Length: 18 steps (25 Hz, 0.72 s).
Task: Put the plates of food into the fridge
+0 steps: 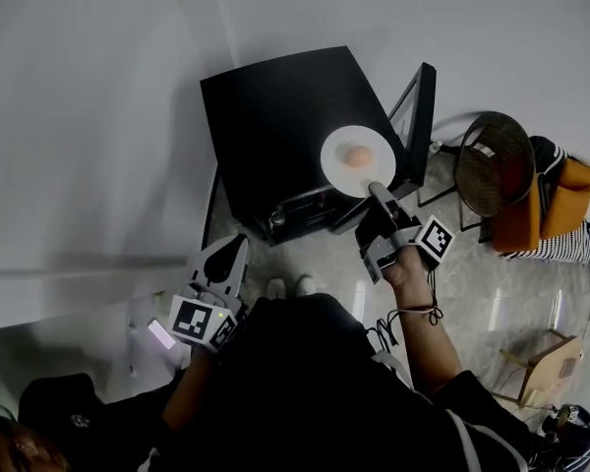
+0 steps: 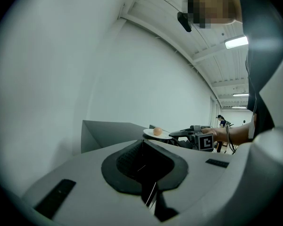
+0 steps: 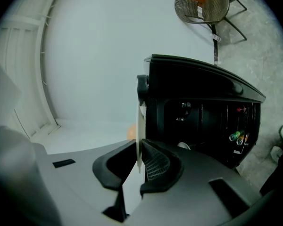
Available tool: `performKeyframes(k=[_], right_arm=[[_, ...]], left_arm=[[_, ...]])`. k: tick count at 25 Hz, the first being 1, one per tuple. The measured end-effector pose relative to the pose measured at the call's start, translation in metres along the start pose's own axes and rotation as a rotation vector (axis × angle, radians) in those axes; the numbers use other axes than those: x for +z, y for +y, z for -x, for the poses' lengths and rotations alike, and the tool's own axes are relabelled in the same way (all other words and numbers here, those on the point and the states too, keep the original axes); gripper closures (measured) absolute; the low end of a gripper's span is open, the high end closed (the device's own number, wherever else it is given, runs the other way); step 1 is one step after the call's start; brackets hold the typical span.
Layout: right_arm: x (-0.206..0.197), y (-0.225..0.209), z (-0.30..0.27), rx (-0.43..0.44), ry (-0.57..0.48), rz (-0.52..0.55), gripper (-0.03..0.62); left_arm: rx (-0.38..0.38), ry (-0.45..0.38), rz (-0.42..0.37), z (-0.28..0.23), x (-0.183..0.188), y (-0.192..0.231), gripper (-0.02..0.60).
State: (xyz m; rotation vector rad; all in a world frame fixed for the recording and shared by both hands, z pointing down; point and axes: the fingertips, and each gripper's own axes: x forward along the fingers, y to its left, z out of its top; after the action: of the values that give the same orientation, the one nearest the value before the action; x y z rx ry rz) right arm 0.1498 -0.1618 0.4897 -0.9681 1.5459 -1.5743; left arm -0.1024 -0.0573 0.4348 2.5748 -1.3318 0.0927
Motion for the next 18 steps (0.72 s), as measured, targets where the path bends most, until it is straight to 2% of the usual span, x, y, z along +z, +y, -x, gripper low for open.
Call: performKeyframes(k=[8,13,18], right_arm=[[-0.005,0.003,0.007,0.015,0.044,0.006,0.553],[-0.03,0.017,0.055,0.057,0.089,0.016,0.556],[-0.037,0.014,0.076,0.053,0.104,0.045,0.559]], left_arm=[[-0.029,0.013,0.01,-0.022,-0.001,0.005,0.557],[-0.039,0.003,0.006,0.004,0.001,-0.017,0.557],[-0.049,0.008,0.008,0.006,-0.001,-0.015,0.557]])
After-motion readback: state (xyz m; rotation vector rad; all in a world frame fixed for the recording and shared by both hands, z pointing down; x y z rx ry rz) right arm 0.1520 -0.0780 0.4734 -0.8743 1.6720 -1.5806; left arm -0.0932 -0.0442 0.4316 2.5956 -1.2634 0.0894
